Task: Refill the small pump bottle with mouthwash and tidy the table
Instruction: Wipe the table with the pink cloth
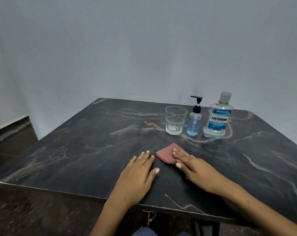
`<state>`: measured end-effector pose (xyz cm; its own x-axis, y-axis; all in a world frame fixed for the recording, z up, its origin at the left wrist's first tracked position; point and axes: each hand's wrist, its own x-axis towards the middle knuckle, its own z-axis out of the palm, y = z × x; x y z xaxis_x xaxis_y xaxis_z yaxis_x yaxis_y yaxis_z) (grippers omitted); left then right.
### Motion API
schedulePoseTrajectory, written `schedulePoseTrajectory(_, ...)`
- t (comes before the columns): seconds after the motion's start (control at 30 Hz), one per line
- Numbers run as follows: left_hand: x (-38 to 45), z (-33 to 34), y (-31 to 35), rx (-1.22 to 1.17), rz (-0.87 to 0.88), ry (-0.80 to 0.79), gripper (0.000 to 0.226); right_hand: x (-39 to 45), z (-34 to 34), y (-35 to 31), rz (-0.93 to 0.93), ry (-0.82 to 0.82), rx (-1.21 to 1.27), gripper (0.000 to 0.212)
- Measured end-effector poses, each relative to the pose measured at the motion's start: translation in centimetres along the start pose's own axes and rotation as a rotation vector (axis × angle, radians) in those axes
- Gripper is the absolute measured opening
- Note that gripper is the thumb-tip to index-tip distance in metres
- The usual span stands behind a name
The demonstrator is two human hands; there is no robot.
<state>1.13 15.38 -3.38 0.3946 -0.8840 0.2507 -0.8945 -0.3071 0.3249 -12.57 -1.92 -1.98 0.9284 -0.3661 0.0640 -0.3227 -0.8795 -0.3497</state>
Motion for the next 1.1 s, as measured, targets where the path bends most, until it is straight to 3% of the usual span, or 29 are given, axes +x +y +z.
schedulePoseTrajectory(0.37, 0.1, 0.1, 0.1, -0.002, -0.012, 0.002, 0.054, 7.7, 0.6, -2.2, 0.116, 0.025, 0.009, 0.044)
schedulePoseTrajectory(0.73, -1.0, -0.5, -1.4, -0.175, -0.23, 0.191, 0.059, 6.9, 2.1, -7.3, -0.243, -0.157, 0.086, 0.046)
schedulePoseTrajectory(1.1, -0.8, -0.3, -1.2, -0.204, -0.202, 0.132, 0.058, -0.1, 0.1, -4.7, -0.433, -0.23, 0.149, 0.044)
